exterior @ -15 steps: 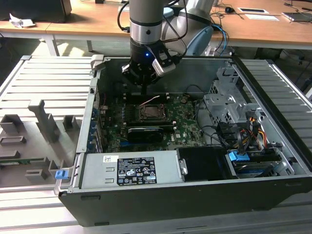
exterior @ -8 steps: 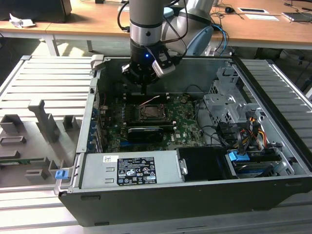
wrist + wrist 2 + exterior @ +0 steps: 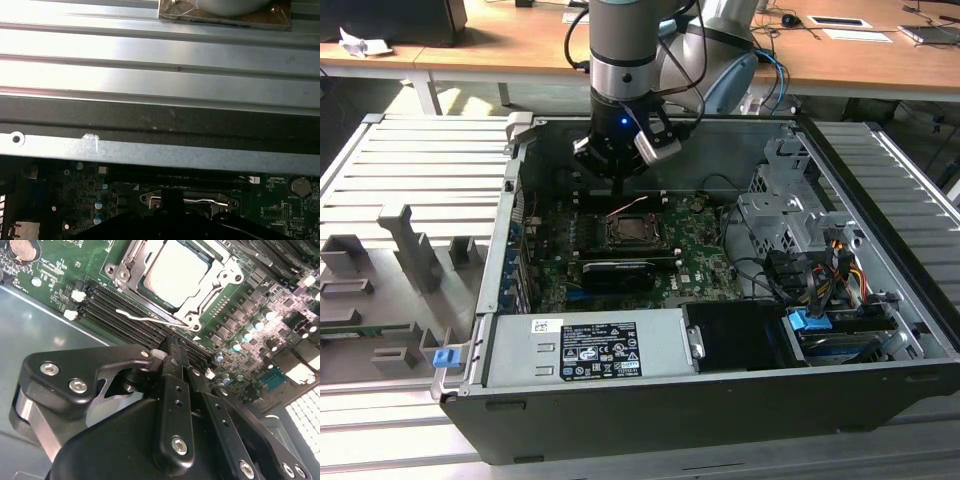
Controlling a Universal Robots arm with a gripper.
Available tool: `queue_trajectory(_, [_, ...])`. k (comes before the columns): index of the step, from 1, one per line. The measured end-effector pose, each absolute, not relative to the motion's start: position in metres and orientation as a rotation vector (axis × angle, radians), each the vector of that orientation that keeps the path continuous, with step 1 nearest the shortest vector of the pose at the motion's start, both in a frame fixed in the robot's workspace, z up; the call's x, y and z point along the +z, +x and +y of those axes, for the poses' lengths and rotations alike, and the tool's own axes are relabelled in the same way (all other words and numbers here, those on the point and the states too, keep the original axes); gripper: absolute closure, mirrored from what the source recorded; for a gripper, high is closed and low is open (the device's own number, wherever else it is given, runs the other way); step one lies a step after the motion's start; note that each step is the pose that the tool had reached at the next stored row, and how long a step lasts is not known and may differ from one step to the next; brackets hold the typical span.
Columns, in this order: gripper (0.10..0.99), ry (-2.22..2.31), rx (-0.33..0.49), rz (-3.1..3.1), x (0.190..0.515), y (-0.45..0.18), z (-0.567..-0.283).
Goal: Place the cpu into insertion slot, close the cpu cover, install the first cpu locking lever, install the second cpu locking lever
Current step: 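Install the first cpu locking lever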
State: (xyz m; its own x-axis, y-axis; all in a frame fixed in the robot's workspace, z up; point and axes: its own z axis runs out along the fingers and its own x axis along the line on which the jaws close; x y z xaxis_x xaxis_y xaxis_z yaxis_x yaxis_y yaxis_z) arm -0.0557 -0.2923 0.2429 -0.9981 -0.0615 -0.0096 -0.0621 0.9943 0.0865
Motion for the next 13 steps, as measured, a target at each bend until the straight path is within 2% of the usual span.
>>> queue_trajectory(13, [0.980,-0.093,0.136,3.130,0.2379,-0.0550,-0.2924])
